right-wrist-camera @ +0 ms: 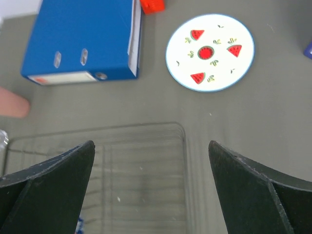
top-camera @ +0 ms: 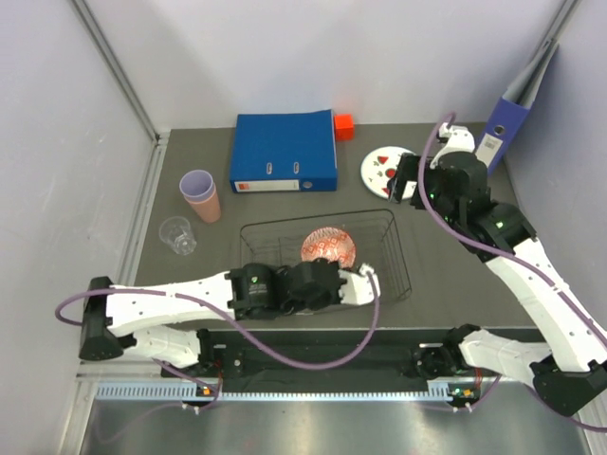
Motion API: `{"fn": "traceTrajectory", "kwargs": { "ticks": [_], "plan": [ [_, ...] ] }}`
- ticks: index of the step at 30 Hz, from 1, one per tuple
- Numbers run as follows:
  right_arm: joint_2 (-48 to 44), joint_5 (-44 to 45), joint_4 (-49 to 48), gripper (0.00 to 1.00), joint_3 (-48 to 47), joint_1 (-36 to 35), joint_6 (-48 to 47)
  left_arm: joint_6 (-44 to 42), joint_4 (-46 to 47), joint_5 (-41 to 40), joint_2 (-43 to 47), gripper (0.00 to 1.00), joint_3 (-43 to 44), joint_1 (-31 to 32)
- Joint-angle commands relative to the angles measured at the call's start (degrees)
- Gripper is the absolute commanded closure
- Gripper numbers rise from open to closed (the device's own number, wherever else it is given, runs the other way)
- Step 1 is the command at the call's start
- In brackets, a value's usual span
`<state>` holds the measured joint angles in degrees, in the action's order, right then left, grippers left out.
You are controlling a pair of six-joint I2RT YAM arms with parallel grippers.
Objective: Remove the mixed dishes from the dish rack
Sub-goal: Place the bowl at the center of the board.
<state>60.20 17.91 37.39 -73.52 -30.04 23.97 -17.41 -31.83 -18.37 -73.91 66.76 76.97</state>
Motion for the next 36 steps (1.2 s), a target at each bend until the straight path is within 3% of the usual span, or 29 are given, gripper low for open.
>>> {"fn": "traceTrajectory", "kwargs": {
  "ticks": [1,8,15,23,26,36],
  "plan": [
    [1.41,-3.66,7.61,0.00,-3.30,0.42,-4.80,-13.60,12.31,-5.19,7.55,1.00,-5.49,3.53],
    [-0.61,-21.15,9.19,0.04,-1.11,-0.71,-6.74,-18.35,15.65,3.33,10.10,1.00,-9.19,3.80],
    [-2.55,-23.97,10.86,0.07,0.92,-4.76,-7.35,-19.41,16.37,7.73,7.47,1.00,-7.62,3.71],
    [-2.37,-20.55,9.90,0.11,2.59,-12.04,-6.39,-19.77,17.51,10.90,4.48,1.00,-5.50,3.45],
    [-1.58,-18.79,10.16,0.15,3.55,-13.98,-6.48,-19.59,17.33,11.60,4.12,1.00,-5.06,3.45],
    [0.35,-15.36,9.11,0.47,7.16,-15.66,-7.88,-18.27,18.39,13.54,5.44,1.00,-4.80,3.36]
  ]
}}
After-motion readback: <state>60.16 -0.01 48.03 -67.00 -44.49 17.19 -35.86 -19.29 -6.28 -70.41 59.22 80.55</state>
